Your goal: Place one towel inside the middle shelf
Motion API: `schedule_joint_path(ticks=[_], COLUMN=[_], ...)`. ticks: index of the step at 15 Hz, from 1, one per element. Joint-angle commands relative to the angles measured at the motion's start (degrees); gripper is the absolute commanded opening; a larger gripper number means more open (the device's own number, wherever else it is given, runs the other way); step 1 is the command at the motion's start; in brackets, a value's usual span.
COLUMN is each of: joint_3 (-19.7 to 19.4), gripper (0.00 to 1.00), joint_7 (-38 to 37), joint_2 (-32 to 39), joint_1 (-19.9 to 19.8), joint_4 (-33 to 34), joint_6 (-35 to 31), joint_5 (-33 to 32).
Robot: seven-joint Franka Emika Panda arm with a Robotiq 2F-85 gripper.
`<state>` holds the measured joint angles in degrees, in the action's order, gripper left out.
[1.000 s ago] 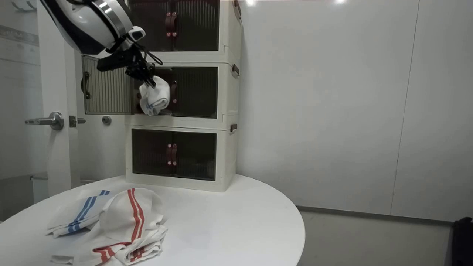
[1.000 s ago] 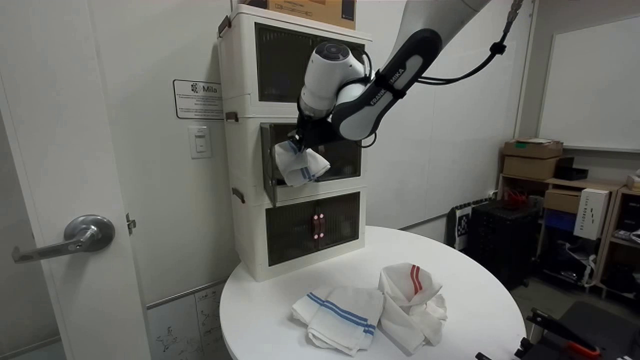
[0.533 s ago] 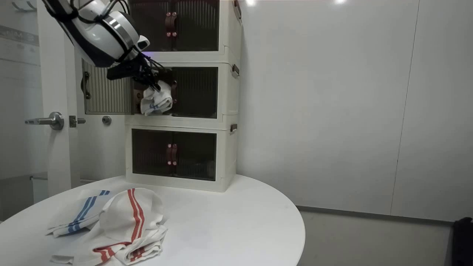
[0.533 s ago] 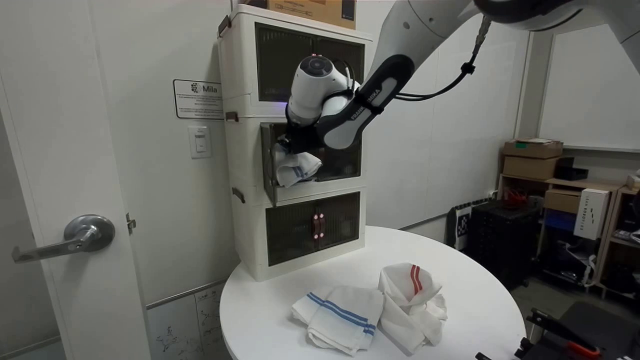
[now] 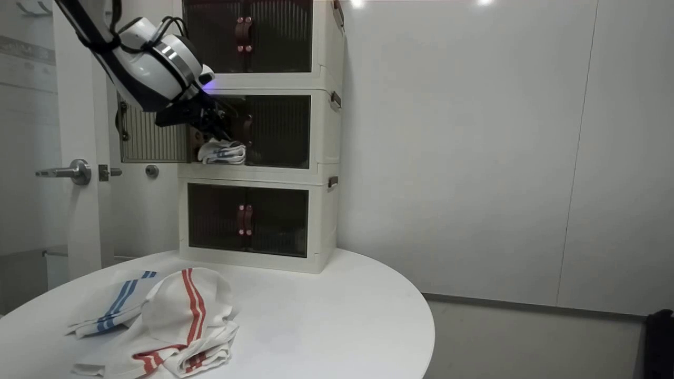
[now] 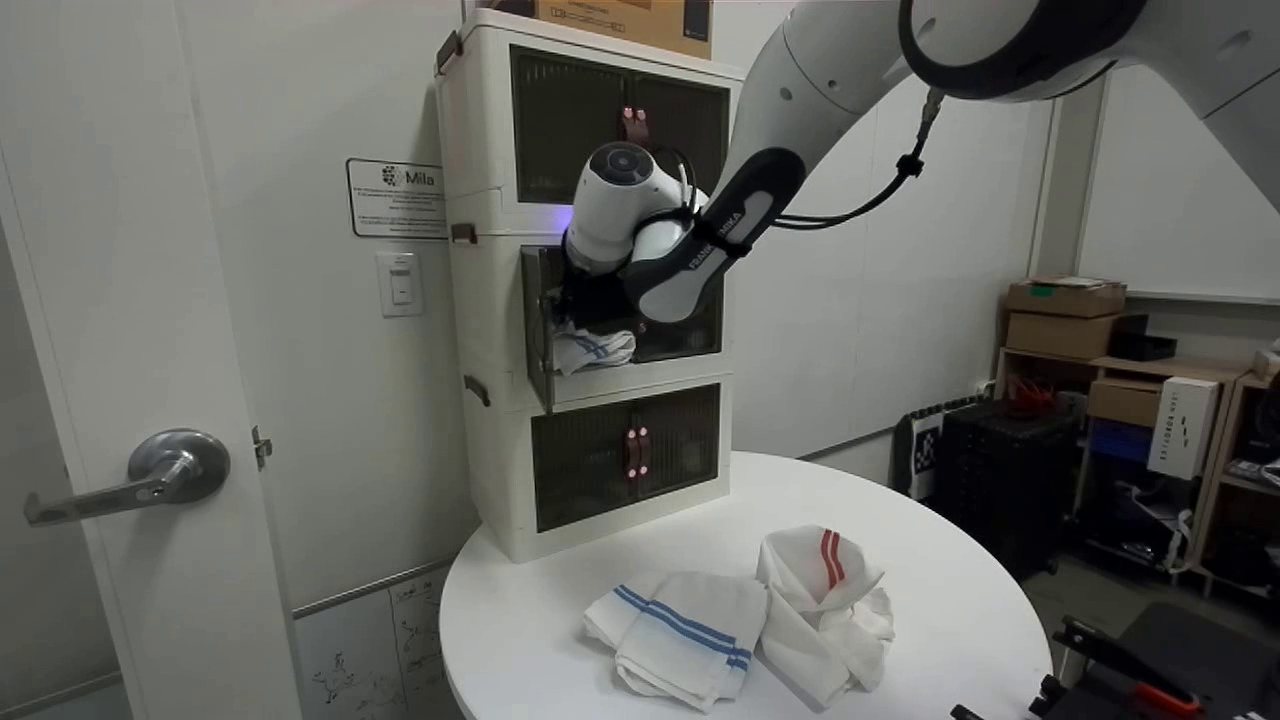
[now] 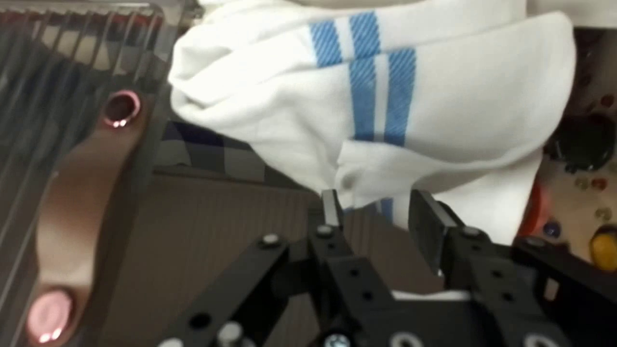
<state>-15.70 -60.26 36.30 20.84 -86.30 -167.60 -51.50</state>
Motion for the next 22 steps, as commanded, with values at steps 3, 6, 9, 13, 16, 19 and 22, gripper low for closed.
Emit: schedule_joint_path(ticks=[3,6,9,13,16,19,22], joint_3=[4.3,11.8,18.6,22.9,23.0,19.6,15.8], gripper=[0.89,1.00,1.00,1.00,1.00,1.00,1.00], joint_7=[2.2,7.5,12.1,27.5,39.0,39.2,34.3], joint_2=[-3.6,-5.0,-7.5,-11.1,-13.6,-17.0,-18.9], joint_1=[-1.5,-6.5,-11.2,-12.7,-11.4,-8.2,-5.5], joint_4=[-18.0,-27.1,-34.0,-39.9,-40.8,-41.0,-41.1], joint_6=[-12.7,-10.9,-3.4,9.0,18.4,20.5,17.1], joint_5=[-2.3,-0.5,1.8,19.0,31.3,31.0,26.2])
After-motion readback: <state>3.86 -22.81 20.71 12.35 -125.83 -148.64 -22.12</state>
